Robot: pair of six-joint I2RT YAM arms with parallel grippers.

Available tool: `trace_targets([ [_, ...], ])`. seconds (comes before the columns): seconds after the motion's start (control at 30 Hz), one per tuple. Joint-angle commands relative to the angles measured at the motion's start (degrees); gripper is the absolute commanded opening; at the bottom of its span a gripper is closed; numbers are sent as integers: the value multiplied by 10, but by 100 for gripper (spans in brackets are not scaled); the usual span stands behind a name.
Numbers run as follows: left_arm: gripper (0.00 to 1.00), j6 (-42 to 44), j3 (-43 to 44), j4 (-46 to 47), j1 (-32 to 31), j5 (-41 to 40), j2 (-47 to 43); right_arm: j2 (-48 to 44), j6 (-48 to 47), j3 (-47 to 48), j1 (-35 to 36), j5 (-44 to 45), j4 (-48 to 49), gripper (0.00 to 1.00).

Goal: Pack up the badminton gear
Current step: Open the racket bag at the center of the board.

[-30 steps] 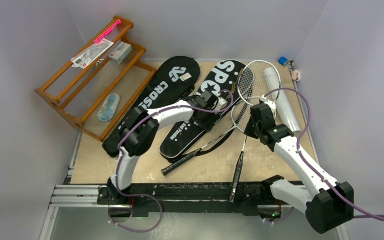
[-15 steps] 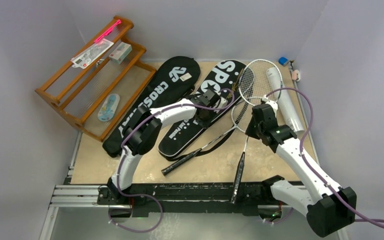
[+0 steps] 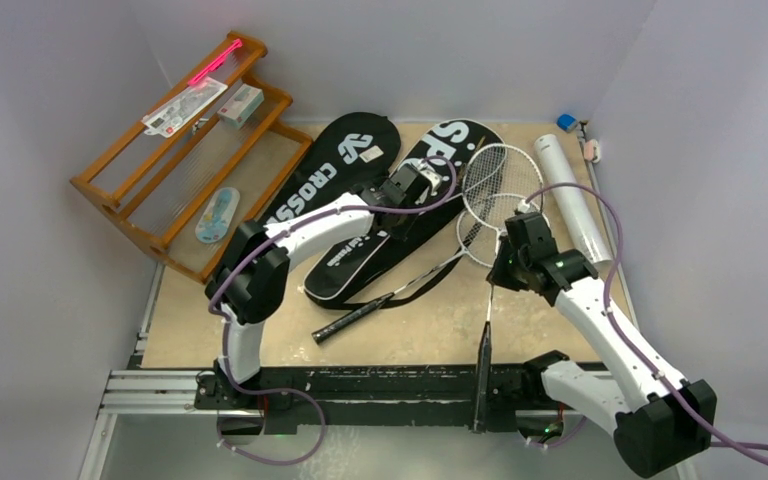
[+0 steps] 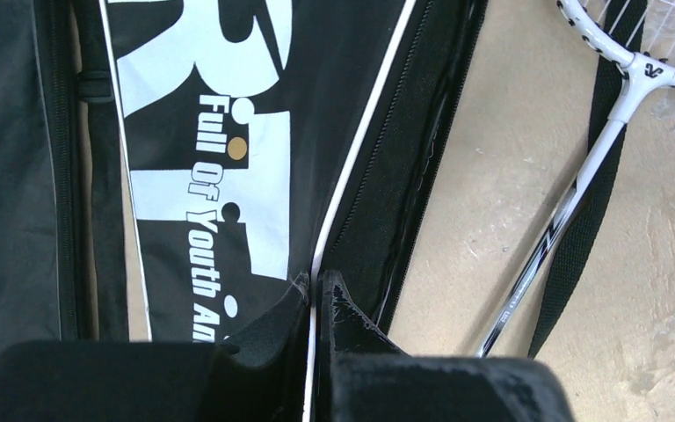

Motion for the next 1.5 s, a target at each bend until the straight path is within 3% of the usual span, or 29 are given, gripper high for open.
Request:
trace_targets([
  [0.0, 0, -27, -3, 17, 20, -21, -29, 9, 29, 28, 9, -43, -76, 0],
  [0.2, 0, -49, -4, 26, 55, 59, -31, 23, 92, 37, 98, 3, -129, 0],
  [0.4, 0, -53, -6, 30, 67, 88, -38, 24, 114, -21, 125, -39, -116, 0],
  [0.7, 0, -55, -12, 37, 68, 108, -48, 40, 106, -20, 132, -88, -43, 0],
  [0.93, 0, -56, -6, 32, 68, 110, -36, 13, 113, 10, 136, -41, -103, 0],
  [1.17, 0, -55, -6, 31, 68, 104, -35, -47, 112, -13, 136, -71, -187, 0],
  [1.47, 0, -54, -6, 31, 74, 110, -39, -80, 115, -31, 137, -106, -184, 0],
])
